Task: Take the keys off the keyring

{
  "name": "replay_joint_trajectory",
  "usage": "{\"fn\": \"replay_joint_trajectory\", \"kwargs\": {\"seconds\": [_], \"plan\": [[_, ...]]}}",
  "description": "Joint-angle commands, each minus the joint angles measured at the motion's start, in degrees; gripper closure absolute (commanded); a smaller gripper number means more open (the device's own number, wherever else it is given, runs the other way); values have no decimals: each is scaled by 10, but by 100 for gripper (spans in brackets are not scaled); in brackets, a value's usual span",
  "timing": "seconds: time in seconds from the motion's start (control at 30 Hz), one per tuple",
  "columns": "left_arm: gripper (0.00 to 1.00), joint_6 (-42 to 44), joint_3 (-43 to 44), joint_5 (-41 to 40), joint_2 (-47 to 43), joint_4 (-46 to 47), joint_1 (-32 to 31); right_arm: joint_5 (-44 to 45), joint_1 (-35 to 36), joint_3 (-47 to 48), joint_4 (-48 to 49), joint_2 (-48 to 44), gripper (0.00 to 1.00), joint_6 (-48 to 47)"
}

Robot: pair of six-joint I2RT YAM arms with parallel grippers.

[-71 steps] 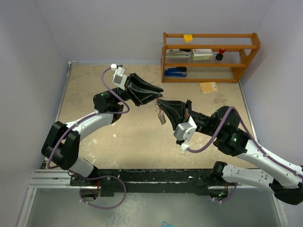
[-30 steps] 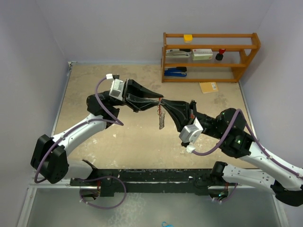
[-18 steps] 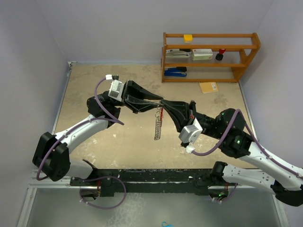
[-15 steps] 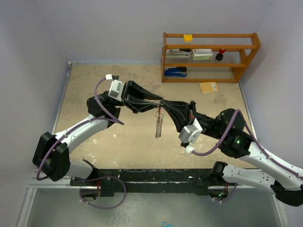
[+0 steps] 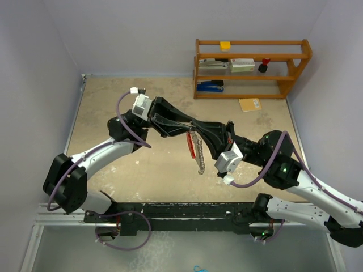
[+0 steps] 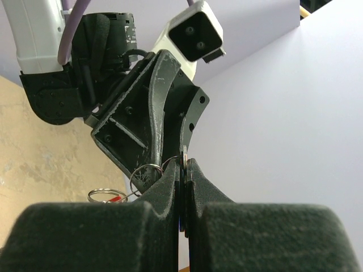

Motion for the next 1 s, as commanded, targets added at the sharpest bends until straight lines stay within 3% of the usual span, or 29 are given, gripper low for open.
{"fn": "replay_joint_trajectory", "kwargs": {"seconds": [0.0,0.33,0.77,0.97], "plan": [[74,-74,25,-19,16,107,-6,-3,0,-1,55,-5,100,0],[81,-120,50,-47,39,113,-6,-2,0,-5,54,-11,100,1],[79,-125,43,-43,23,112,-7,3,0,-10,62,-10,100,-4],[84,-145,52,-49,23,112,-8,9,0,-8,64,-8,100,-6]]}}
